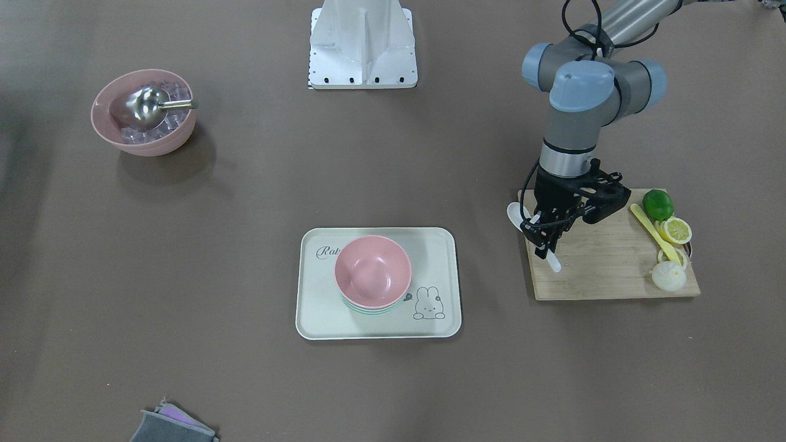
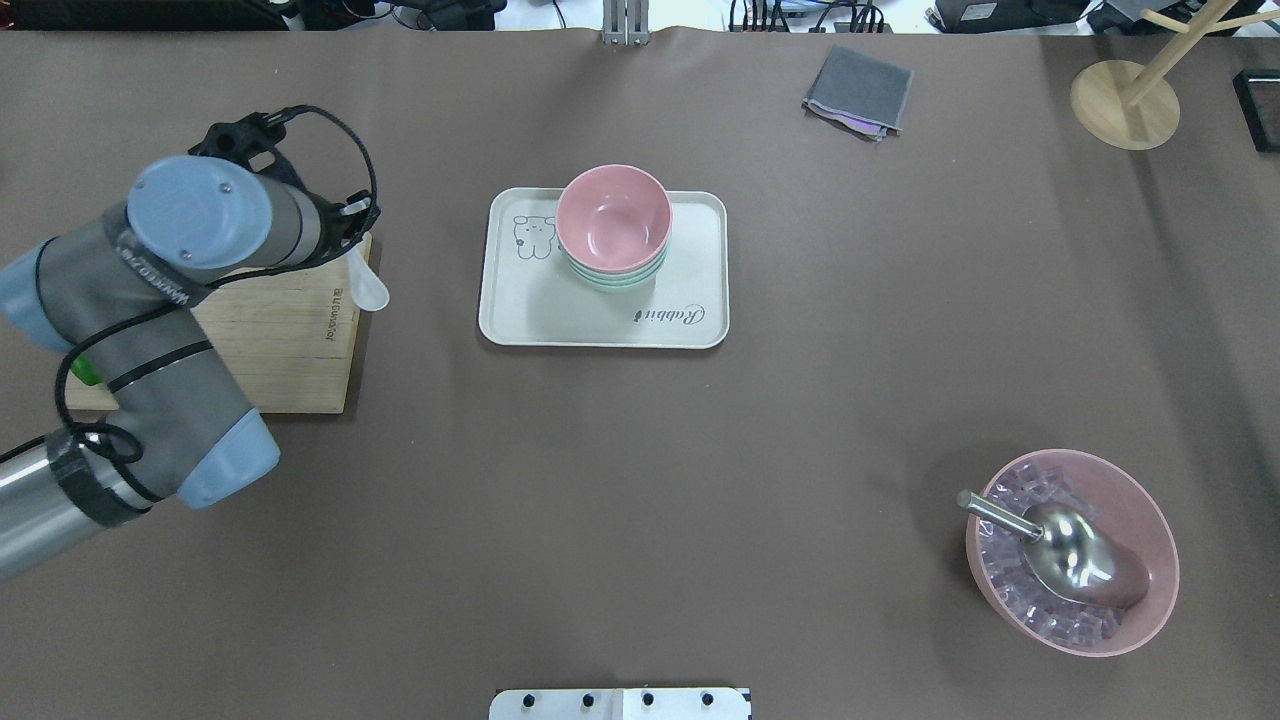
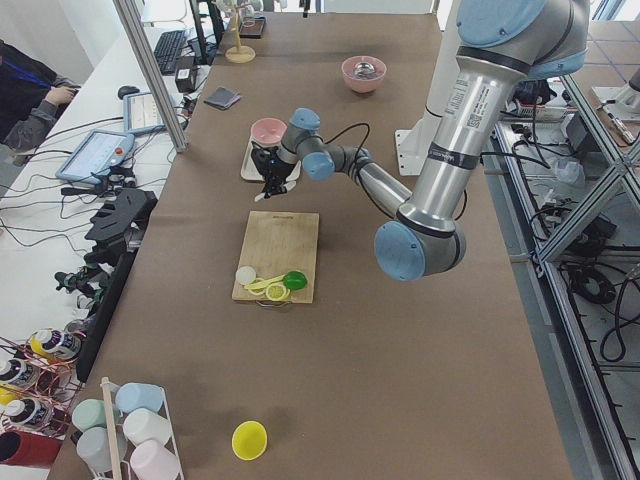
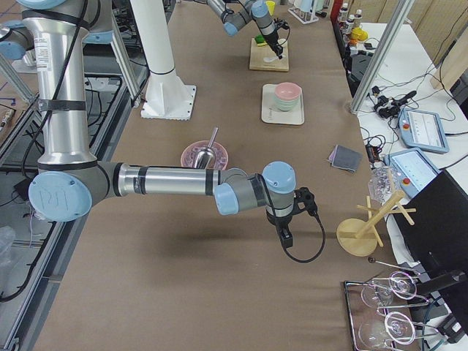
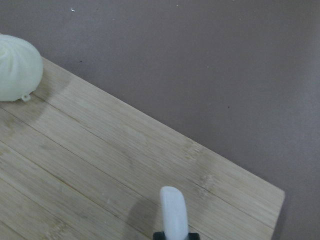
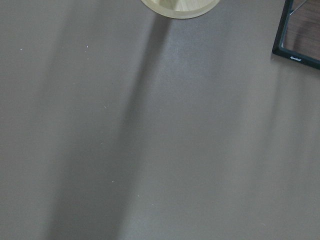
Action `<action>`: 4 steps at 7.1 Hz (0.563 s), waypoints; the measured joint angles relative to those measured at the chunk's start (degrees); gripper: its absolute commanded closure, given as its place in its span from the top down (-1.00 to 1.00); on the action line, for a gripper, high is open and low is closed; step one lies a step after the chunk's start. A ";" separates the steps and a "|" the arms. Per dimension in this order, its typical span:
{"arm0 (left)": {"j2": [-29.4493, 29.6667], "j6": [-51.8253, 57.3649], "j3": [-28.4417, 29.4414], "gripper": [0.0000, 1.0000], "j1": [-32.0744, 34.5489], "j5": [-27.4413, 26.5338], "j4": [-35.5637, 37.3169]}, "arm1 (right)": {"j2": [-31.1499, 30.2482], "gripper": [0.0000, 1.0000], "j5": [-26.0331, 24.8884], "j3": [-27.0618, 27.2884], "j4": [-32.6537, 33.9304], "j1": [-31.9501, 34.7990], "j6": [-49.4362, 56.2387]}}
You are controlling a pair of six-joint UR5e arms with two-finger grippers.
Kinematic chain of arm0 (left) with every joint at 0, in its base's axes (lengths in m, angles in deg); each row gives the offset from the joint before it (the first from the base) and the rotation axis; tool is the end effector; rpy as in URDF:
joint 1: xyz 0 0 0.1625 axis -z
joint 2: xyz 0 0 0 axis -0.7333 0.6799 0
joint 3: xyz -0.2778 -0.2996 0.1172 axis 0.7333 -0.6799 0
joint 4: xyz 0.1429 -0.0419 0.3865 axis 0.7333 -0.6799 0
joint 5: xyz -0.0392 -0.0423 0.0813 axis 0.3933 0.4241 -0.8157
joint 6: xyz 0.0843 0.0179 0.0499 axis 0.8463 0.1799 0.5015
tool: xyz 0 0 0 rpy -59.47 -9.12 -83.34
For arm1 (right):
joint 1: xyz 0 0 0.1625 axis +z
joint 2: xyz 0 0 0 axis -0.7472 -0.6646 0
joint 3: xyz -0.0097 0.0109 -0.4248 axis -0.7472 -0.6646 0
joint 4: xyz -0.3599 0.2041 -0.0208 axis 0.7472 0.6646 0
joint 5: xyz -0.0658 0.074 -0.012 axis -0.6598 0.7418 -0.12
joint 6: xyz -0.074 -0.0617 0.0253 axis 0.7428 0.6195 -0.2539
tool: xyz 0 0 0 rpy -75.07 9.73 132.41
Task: Stack pink bowl on green and place spoon
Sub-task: 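Lift the white spoon with the left gripper and carry it over the pink bowl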
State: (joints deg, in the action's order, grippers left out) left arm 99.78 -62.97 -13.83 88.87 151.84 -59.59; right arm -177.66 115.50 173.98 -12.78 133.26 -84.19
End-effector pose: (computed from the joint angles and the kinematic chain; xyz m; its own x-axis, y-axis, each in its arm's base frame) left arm 0.4009 -0.5318 0.3225 0.4666 -0.4854 -0.7394 0.6736 0.7368 -0.0586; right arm 0.0231 -0.5159 0.6374 0.7384 -0.2929 0.6074 0.1224 0.9440 0.3064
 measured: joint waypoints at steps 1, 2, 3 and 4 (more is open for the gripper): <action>5.21 -2.44 0.36 -1.00 0.06 -0.08 5.31 | -0.53 1.00 -0.47 0.02 0.03 0.09 0.20; 10.12 -4.82 1.85 -1.00 -0.01 -0.20 9.25 | -1.03 1.00 -0.90 0.04 0.10 0.25 0.42; 15.58 -7.00 5.78 -1.00 -0.13 -1.18 11.57 | -1.47 1.00 -1.21 0.04 0.29 0.55 1.36; 20.99 -8.77 11.35 -1.00 -0.50 -3.08 12.54 | -1.88 1.00 -1.40 -0.04 0.58 0.99 3.20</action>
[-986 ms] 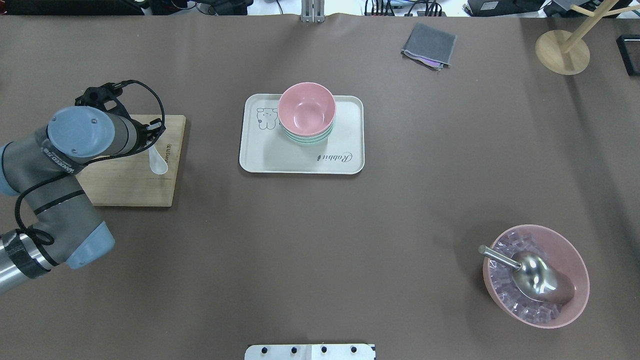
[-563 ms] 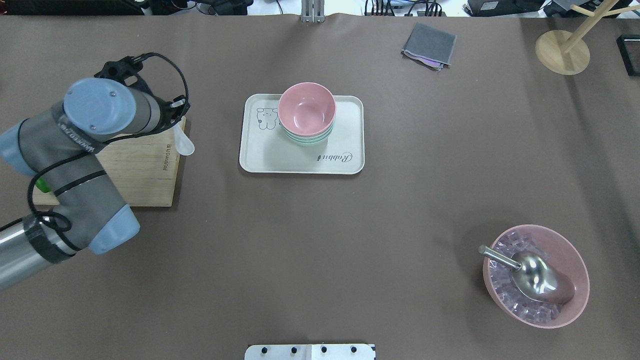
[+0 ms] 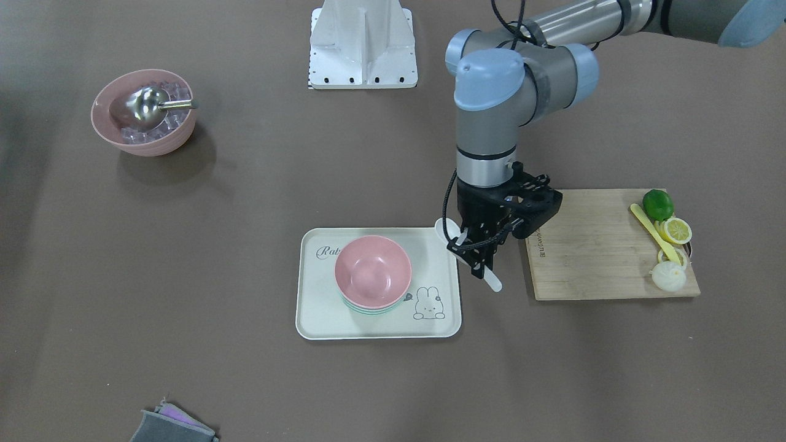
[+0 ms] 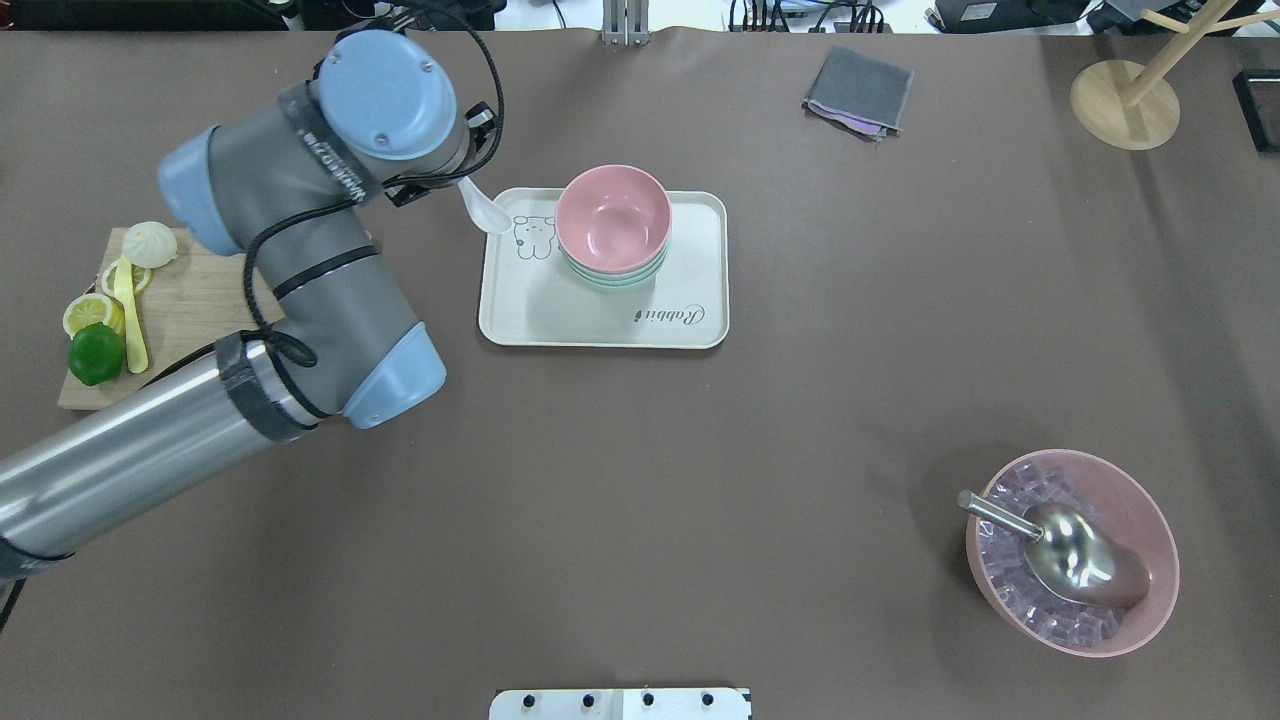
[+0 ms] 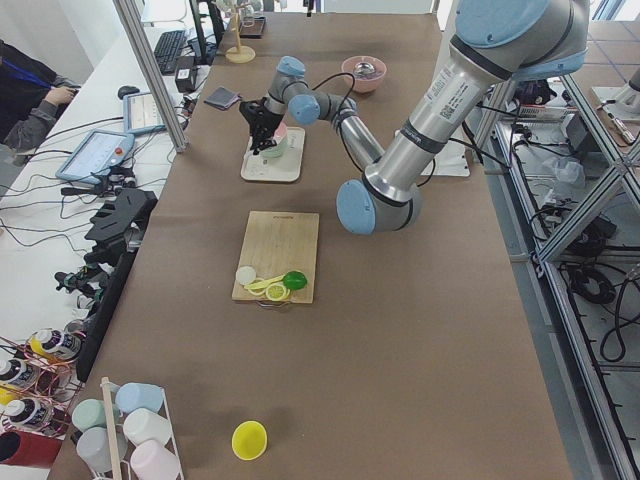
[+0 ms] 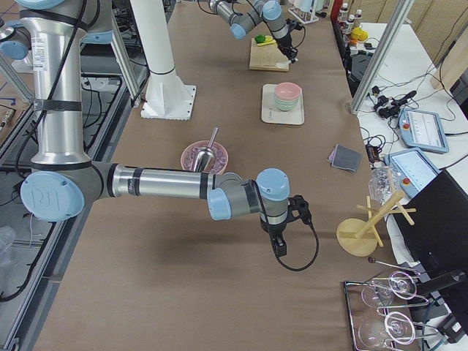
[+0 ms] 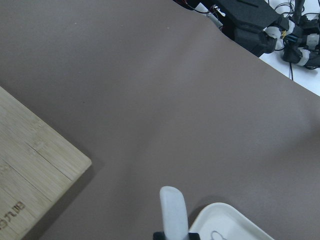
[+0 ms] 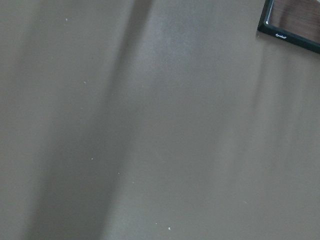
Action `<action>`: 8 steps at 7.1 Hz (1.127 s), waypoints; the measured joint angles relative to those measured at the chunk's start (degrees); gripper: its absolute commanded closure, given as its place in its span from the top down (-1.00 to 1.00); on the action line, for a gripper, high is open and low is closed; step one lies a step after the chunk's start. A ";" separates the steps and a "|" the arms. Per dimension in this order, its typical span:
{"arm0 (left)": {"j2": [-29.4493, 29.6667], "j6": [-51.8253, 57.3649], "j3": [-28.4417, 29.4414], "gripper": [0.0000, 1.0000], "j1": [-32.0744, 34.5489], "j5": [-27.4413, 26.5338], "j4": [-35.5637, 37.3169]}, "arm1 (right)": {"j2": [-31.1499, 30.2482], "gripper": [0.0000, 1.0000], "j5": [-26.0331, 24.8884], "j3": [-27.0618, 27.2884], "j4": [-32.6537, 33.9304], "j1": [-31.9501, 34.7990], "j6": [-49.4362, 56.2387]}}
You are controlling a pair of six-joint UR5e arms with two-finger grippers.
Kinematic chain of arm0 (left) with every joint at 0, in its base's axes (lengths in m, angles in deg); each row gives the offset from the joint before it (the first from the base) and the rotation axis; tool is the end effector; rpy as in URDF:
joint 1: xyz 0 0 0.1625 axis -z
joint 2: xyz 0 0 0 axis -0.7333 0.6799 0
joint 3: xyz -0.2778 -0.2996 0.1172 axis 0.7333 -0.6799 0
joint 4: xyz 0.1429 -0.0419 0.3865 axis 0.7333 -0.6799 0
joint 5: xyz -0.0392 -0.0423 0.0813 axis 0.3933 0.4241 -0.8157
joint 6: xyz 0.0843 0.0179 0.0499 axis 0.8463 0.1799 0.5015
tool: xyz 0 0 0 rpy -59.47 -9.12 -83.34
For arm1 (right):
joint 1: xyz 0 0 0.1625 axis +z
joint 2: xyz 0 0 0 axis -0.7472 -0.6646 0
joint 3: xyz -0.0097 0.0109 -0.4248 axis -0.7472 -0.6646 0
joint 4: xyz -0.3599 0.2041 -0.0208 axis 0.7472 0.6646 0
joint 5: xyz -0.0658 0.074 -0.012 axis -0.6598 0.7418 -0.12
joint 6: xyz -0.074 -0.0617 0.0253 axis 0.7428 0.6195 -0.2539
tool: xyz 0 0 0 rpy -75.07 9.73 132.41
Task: Stack pink bowl on green and place spoon
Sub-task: 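Lift the white spoon with the left gripper and carry it over the pink bowl, then lower the spoon into the pink bowl, open the left gripper and withdraw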
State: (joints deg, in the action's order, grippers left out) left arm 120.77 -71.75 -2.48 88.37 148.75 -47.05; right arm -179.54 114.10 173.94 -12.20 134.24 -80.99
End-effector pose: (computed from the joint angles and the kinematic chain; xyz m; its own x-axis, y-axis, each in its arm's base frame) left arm 0.4654 -0.5878 0.1862 0.3844 -0.6074 -0.6952 0.7657 0.6304 -0.1274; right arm 0.0350 -0.4996 0.6570 0.7539 -0.3034 0.5828 0.1502 0.9431 0.2967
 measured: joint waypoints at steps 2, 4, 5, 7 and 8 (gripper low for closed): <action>8.26 -2.28 9.64 -1.00 -1.79 -2.72 0.12 | -1.07 1.00 -0.06 -0.14 0.26 1.14 2.41; 10.96 -2.77 12.61 -1.00 -4.61 -5.56 -0.05 | -1.58 1.00 -0.09 -0.22 0.24 1.59 2.75; 11.47 -2.81 13.12 -0.97 -5.89 -6.30 -0.09 | -1.61 1.00 -0.12 -0.29 0.24 1.64 2.78; 11.72 -2.84 13.39 -0.46 -7.75 -7.38 -0.10 | -1.63 1.00 -0.15 -0.39 0.23 1.71 2.79; 11.75 -2.88 13.34 0.05 -8.44 -8.08 -0.18 | -1.64 1.00 -0.15 -0.42 0.23 1.73 2.81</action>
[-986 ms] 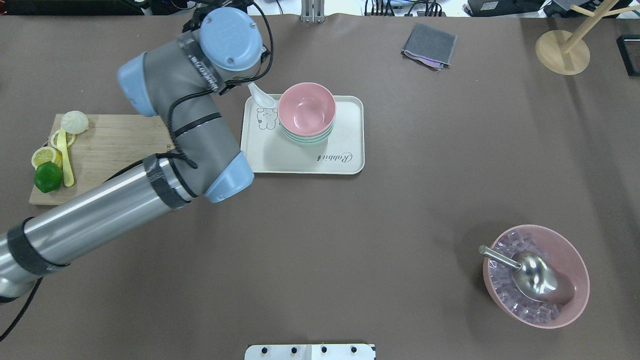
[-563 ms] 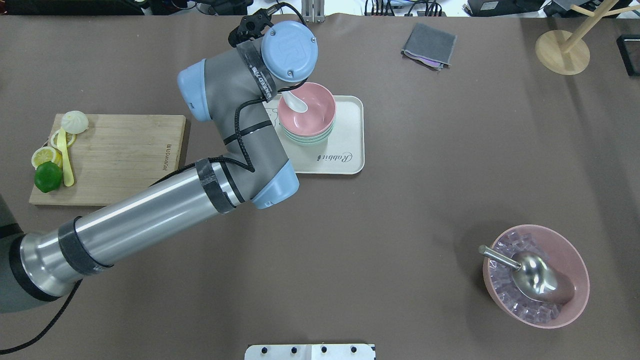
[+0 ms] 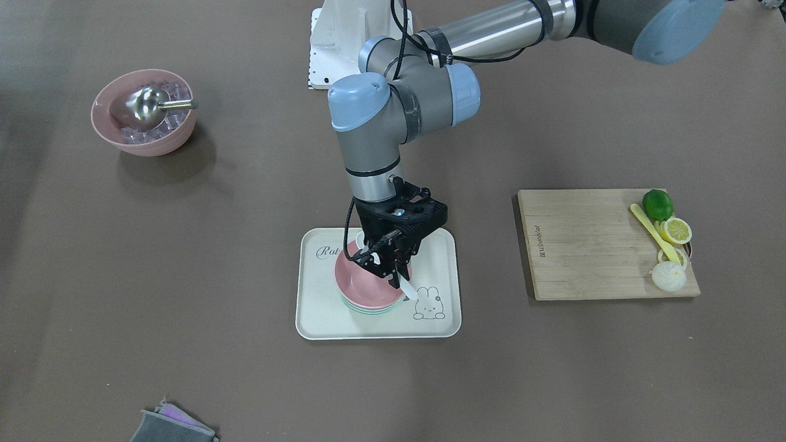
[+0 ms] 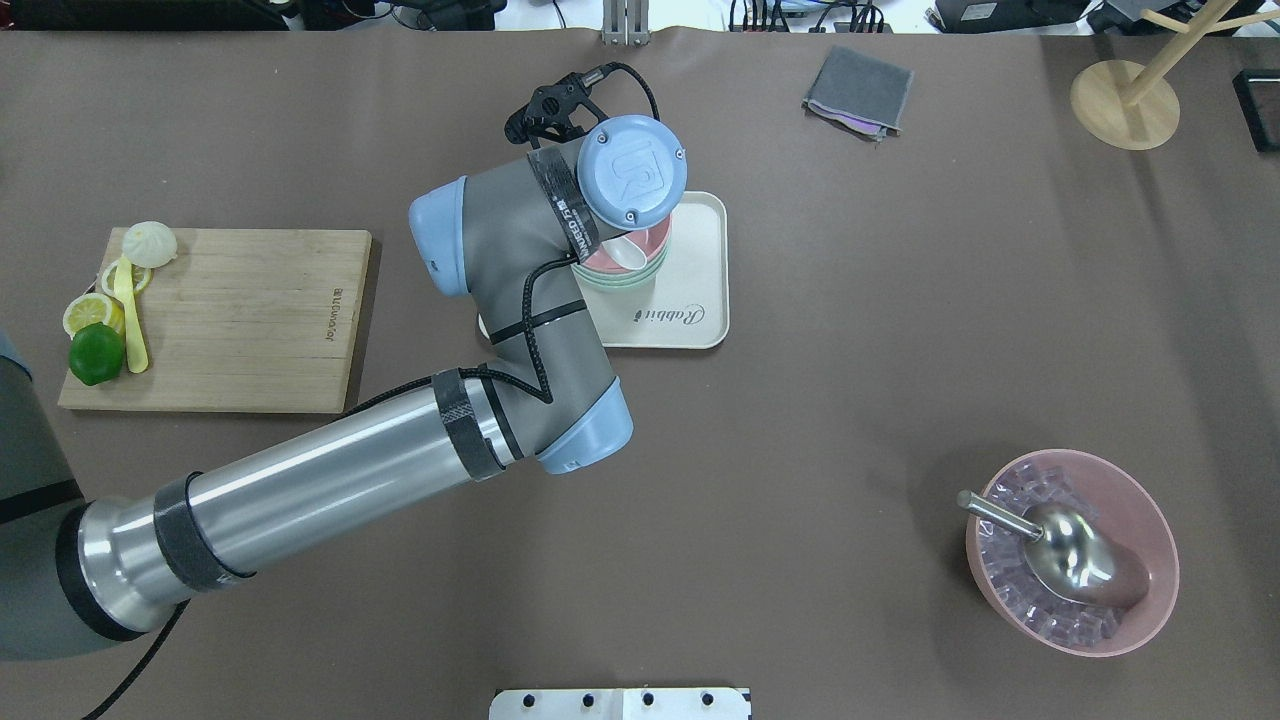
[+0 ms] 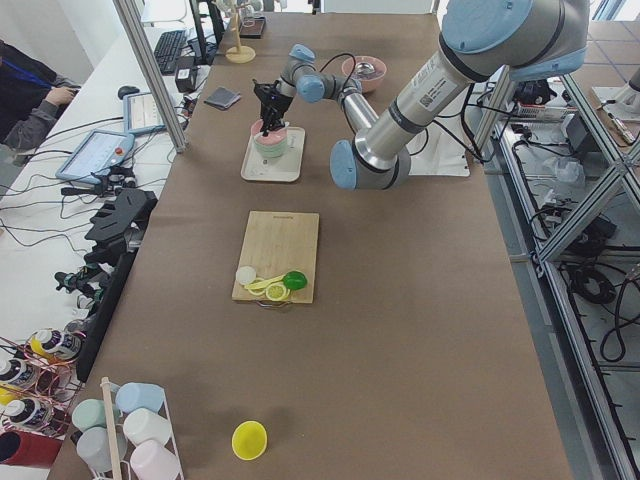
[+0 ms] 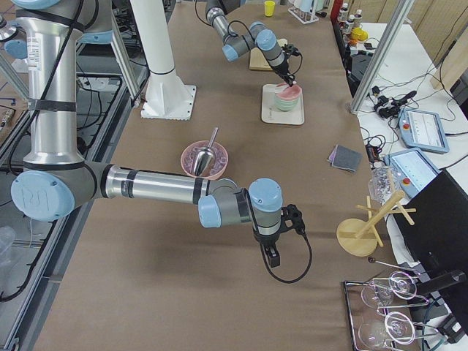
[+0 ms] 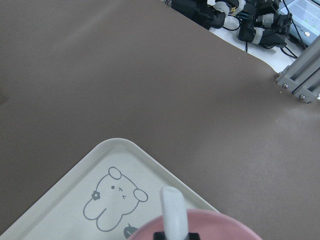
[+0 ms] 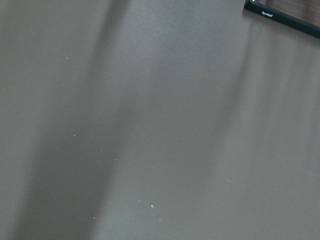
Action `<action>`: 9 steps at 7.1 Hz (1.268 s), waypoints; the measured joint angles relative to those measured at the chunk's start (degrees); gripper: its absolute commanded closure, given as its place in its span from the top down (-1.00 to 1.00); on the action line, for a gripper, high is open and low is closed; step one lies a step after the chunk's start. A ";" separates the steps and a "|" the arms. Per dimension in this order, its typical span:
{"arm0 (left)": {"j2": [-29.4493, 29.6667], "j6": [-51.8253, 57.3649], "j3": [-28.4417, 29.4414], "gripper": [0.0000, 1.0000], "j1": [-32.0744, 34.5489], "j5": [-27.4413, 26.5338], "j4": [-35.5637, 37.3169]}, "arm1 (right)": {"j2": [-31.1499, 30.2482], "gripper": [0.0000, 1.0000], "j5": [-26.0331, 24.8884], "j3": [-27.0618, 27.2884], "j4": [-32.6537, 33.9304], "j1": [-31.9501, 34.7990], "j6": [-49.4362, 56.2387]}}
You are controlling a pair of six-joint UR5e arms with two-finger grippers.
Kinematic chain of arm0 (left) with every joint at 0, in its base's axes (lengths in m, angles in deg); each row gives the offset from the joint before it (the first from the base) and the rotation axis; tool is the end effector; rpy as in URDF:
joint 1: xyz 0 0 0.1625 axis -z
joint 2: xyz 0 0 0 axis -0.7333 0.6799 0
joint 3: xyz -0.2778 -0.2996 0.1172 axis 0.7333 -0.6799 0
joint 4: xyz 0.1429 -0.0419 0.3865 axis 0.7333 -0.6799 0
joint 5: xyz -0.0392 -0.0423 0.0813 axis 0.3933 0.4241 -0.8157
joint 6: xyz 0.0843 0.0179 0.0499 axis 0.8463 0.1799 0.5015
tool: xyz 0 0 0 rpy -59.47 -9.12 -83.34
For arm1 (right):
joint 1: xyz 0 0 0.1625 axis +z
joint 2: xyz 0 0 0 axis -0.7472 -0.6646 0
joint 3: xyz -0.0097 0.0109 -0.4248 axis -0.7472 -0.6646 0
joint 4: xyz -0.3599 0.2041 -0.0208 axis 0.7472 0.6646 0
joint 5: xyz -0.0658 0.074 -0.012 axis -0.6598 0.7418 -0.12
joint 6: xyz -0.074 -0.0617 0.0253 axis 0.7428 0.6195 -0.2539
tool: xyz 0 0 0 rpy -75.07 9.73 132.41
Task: Stack pink bowl on green and place spoon
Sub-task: 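Lower the spoon into the pink bowl, open the left gripper and withdraw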
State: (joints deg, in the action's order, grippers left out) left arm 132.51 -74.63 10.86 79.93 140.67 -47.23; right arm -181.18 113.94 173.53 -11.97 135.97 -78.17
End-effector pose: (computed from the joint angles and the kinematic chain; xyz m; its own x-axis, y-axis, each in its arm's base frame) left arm 0.5888 -0.5569 0.1277 0.4308 -0.5738 -0.6965 0.7626 0.6442 -0.0589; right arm 0.0509 -0.4831 0.6752 0.7585 -0.3037 0.5767 0.1598 0.9445 0.2871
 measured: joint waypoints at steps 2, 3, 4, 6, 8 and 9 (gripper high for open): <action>0.00 0.11 -0.18 0.93 -0.37 -0.43 -0.09 | 0.05 1.00 -0.02 -0.01 0.00 0.00 0.00; -0.03 0.36 -0.24 0.94 -0.40 -0.47 -0.08 | 0.04 1.00 -0.06 -0.02 0.00 0.00 -0.01; -0.06 0.63 -0.32 0.94 -0.42 -0.46 -0.04 | 0.01 1.00 -0.08 -0.02 0.00 0.01 0.00; -0.18 1.33 -0.69 0.94 -0.34 -0.32 0.15 | -0.05 1.00 -0.09 0.01 -0.06 0.00 0.06; -3.36 8.50 -6.24 0.94 0.56 2.60 1.60 | -0.34 1.00 -0.09 0.00 -0.04 0.08 0.11; -8.03 16.59 -13.30 0.94 2.34 7.65 4.19 | -0.70 1.00 -0.09 0.00 -0.03 0.33 0.23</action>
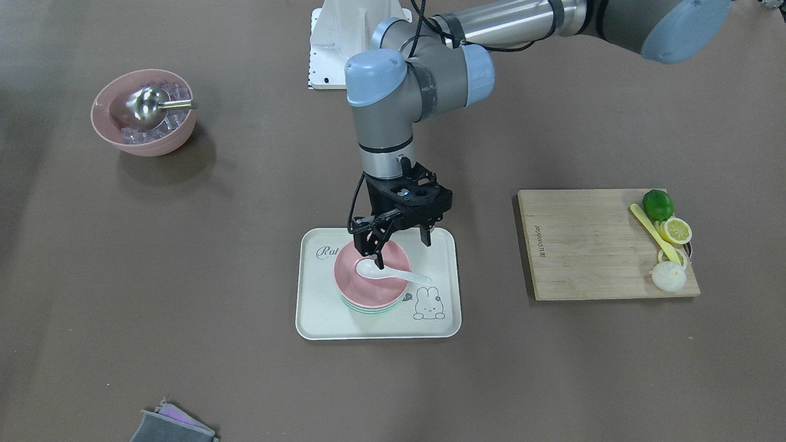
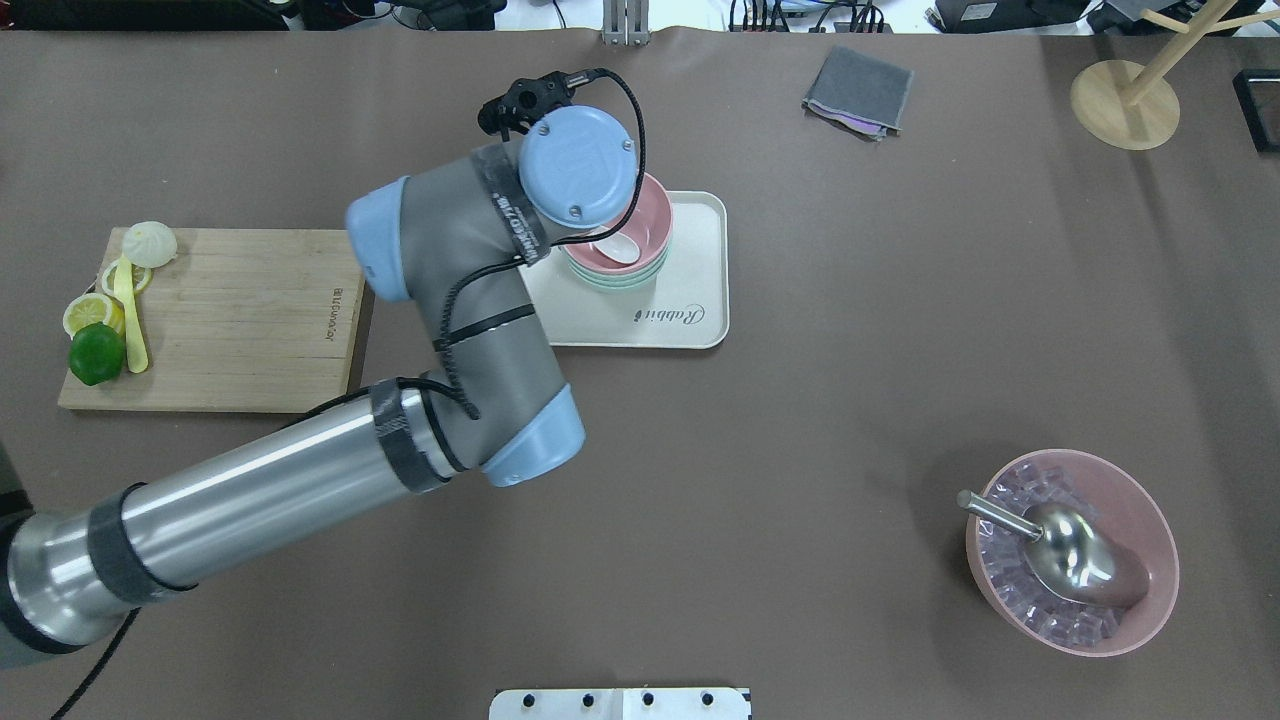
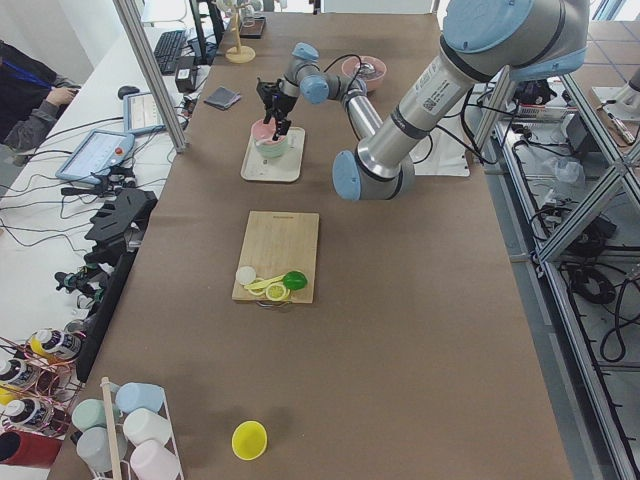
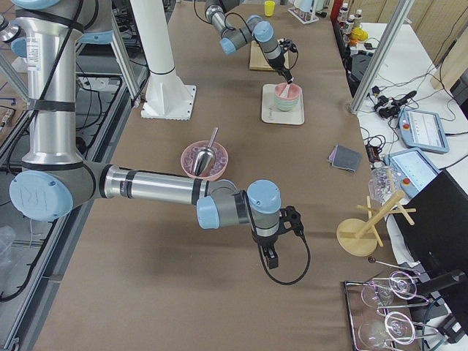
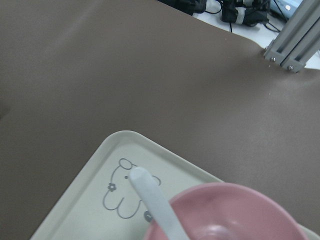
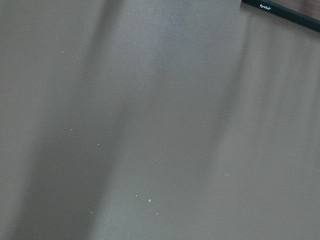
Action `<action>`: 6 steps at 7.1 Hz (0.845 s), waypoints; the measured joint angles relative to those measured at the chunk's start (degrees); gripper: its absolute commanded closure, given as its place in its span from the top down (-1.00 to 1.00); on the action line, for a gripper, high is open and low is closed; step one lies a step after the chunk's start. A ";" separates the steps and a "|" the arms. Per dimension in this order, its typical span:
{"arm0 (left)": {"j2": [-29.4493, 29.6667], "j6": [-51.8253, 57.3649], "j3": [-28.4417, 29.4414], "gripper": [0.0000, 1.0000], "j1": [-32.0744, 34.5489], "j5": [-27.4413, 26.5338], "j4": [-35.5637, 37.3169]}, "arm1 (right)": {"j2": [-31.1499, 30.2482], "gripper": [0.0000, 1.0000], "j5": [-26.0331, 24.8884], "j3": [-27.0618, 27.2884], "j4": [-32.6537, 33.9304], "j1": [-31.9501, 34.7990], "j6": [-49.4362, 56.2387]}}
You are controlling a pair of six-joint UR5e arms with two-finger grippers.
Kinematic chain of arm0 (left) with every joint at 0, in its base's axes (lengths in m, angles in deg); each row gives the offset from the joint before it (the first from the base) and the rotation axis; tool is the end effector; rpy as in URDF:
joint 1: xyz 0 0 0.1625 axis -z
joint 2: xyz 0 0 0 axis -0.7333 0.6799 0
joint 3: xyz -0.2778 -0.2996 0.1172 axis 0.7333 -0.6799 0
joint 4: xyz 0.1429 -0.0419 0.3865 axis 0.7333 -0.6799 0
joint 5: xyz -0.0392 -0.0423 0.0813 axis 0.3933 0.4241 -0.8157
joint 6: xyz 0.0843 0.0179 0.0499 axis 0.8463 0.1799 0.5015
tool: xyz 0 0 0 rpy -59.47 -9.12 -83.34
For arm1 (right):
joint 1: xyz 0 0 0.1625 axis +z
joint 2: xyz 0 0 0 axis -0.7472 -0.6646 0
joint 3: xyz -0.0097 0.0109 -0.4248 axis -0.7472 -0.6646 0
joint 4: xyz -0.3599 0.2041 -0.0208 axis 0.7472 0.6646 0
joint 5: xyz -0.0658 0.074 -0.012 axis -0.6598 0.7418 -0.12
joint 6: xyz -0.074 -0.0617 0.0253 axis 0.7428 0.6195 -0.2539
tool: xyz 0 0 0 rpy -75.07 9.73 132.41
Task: Stack pink bowl on green and place spoon
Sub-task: 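Lower the spoon into the pink bowl, open the left gripper and withdraw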
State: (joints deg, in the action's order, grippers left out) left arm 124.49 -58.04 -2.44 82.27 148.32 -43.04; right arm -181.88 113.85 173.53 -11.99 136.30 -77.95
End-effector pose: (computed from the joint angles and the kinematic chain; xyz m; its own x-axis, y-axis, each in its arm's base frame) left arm 0.5252 -0.5359 0.1484 0.6021 -0.3816 -0.7013 0.5727 0.8185 0.0463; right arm 0.0540 -0.4766 0.6811 0.7608 -0.2959 0.5776 0.1576 0.9476 0.2779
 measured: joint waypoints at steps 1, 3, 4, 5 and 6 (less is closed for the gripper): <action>-6.33 10.81 -8.88 0.94 2.95 5.65 3.73 | -0.30 1.00 0.00 0.03 0.09 0.43 0.59; -18.25 33.65 -20.66 0.95 11.77 14.65 8.83 | -0.77 1.00 0.20 0.46 1.51 1.59 3.17; -23.66 46.53 -23.03 0.95 17.82 19.45 9.63 | -0.71 1.00 0.46 1.58 4.23 2.30 3.76; -28.77 59.77 -23.82 0.95 24.54 24.34 9.73 | -0.63 1.00 0.72 3.33 7.43 2.73 3.96; -33.85 71.13 -23.70 0.95 31.52 28.85 9.45 | -0.51 1.00 0.93 6.04 11.90 2.92 4.05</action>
State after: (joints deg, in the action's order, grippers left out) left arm 90.64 13.09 -26.14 113.79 177.17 -33.58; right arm -182.39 114.78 179.56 -0.10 139.22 -73.89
